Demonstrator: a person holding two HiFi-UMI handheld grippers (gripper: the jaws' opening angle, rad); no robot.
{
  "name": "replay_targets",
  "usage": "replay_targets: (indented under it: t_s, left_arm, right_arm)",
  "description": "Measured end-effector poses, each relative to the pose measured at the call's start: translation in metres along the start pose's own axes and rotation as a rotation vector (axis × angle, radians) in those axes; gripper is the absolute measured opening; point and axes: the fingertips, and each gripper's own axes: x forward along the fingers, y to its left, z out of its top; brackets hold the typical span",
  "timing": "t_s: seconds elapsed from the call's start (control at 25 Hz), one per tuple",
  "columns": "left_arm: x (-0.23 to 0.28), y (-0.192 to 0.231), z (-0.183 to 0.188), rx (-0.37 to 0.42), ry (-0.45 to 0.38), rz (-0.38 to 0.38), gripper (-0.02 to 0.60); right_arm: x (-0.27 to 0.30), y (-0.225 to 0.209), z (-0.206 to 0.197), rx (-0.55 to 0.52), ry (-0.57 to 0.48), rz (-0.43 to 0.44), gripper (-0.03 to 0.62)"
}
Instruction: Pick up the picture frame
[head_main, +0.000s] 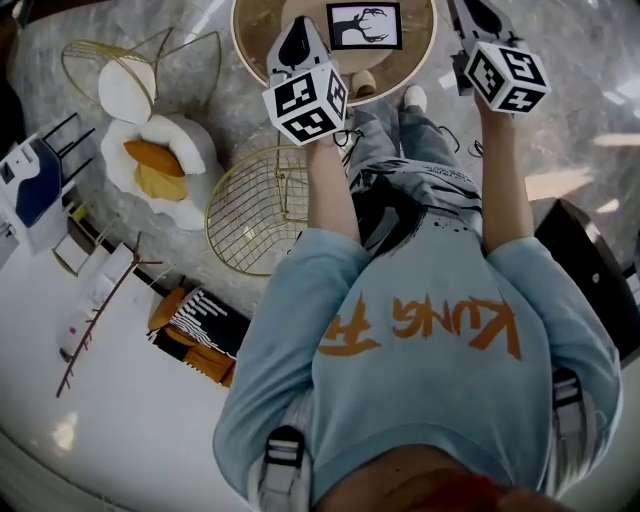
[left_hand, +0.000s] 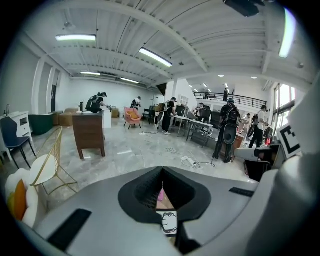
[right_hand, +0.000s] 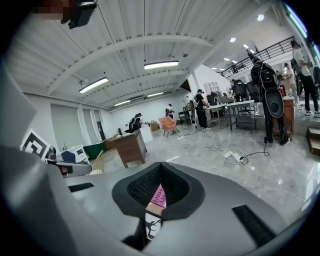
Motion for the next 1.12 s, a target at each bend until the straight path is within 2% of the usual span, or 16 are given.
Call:
replay_targets:
  t_s: [0.28, 0.56, 1.12]
  left_arm:
    - [0.027, 0.025, -0.054, -0.041, 0.119, 0.003, 0.02]
    - [0.056, 0.021, -0.108, -0.047, 0.228, -0.059, 0.02]
    - [0.1, 0.036, -0.201, 0.006, 0.42, -0.138, 0.02]
  right_arm:
    - [0.01, -0.008, -0.057, 0.03, 0.12, -0.052, -0.003]
    - [0.023, -0.014, -0.118, 0.071, 0.215, -0.083, -0.003]
    - [0.042, -0.027, -0.233, 0.179, 0.374, -0.145, -0.003]
